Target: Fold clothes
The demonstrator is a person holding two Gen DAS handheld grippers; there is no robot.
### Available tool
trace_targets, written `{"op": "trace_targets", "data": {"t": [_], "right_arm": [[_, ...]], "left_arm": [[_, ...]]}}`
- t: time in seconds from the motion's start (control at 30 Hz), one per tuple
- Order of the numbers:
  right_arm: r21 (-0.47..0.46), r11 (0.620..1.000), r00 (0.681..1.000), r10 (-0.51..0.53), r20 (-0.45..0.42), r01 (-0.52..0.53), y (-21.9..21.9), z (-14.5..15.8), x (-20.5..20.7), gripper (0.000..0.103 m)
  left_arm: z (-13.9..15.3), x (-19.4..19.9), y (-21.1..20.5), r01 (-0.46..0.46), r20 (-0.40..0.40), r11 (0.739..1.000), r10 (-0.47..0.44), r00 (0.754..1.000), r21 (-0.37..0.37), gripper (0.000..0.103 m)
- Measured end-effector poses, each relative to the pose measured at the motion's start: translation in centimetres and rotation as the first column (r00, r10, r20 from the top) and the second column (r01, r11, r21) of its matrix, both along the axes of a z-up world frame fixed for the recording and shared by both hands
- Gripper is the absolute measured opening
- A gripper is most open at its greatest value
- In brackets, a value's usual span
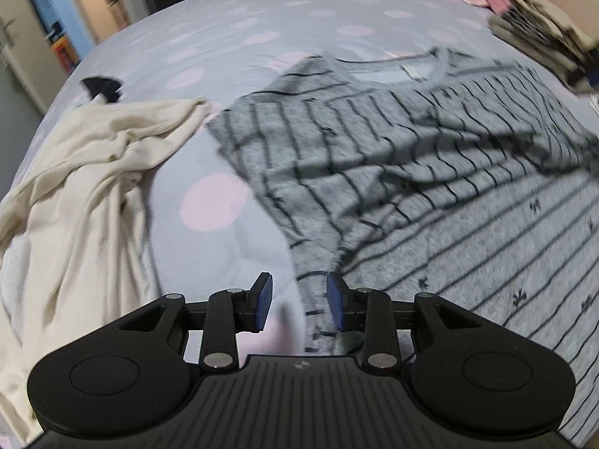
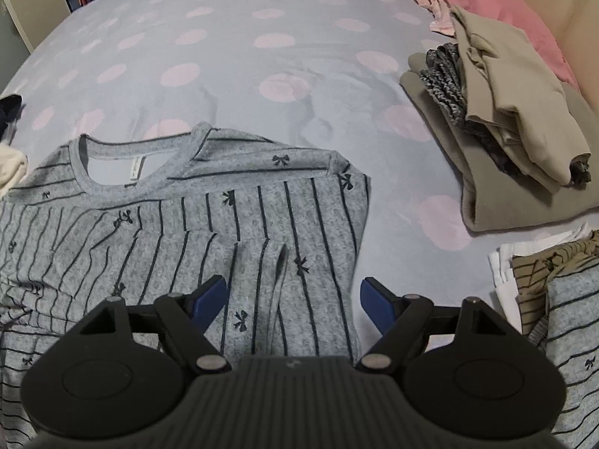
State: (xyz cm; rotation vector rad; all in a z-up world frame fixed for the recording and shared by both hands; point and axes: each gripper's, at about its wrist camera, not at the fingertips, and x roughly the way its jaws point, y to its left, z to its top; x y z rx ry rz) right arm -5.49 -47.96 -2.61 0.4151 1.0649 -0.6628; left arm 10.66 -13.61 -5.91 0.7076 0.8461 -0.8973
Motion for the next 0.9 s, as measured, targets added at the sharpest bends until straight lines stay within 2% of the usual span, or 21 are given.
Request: {"op": "trace_targets", "data": {"t": [0.13, 0.23, 0.27, 0.3, 0.47, 0.57, 0.67, 0.77, 0.83, 0.9], "right_arm": [[0.012, 1.000, 1.000, -0.020, 0.007, 0.020, -0.6, -0.5, 0.5, 0.080], [0.024, 0.999, 0.999, -0.035, 0.026, 0.034, -1.4, -0.9, 0.7, 0.081], [0.028, 0.999, 0.999, -0.040, 0.032, 0.039, -1.6, -1.0, 0.8, 0.081], [0.032, 0.999, 0.998, -0.045, 0.038, 0.044, -1.8, -1.1, 0.8, 0.081], [0.054, 0.996, 0.995, -0.071, 0.069, 0.067, -3.0, -1.7, 1.2, 0.080], [0.107, 0.990, 0.992, -0.100, 0.077, 0.091, -4.1, -3.1, 1.6, 0.074], [0.149, 0.982, 0.989, -0.131, 0.069, 0.120, -4.8, -4.7, 2.1, 0.064], [0.195, 0.969, 0.984, -0.167, 0.069, 0.151, -5.3, -6.1, 2.3, 0.043], [0.245, 0.957, 0.979, -0.184, 0.091, 0.157, -5.5, -6.5, 2.4, 0.015], [0.276, 0.949, 0.974, -0.191, 0.120, 0.152, -5.4, -6.2, 2.6, 0.002]], "left_arm": [[-1.1, -1.1, -1.4, 0.068, 0.048, 0.997, -0.070, 0.996, 0.024, 0.030], [-2.1, -1.5, -2.6, 0.096, 0.074, 0.992, -0.102, 0.992, 0.076, 0.030], [-2.4, -1.6, -2.8, 0.095, 0.094, 0.991, -0.104, 0.990, 0.095, 0.024], [-2.5, -1.6, -2.9, 0.094, 0.102, 0.990, -0.105, 0.989, 0.106, 0.014], [-1.9, -0.7, -2.7, 0.067, 0.063, 0.994, -0.073, 0.995, 0.089, 0.006], [-1.4, -0.3, -2.5, 0.046, 0.057, 0.996, -0.051, 0.997, 0.078, 0.005], [-1.0, 0.2, -2.1, 0.017, 0.053, 0.997, -0.021, 0.998, 0.072, 0.005], [-0.7, 0.8, -1.4, -0.021, 0.053, 0.998, 0.018, 0.998, 0.066, 0.005], [-0.6, 1.7, -0.7, -0.069, 0.054, 0.996, 0.066, 0.996, 0.062, 0.005], [-0.6, 2.7, 0.3, -0.125, 0.023, 0.991, 0.124, 0.992, 0.047, 0.004]]}}
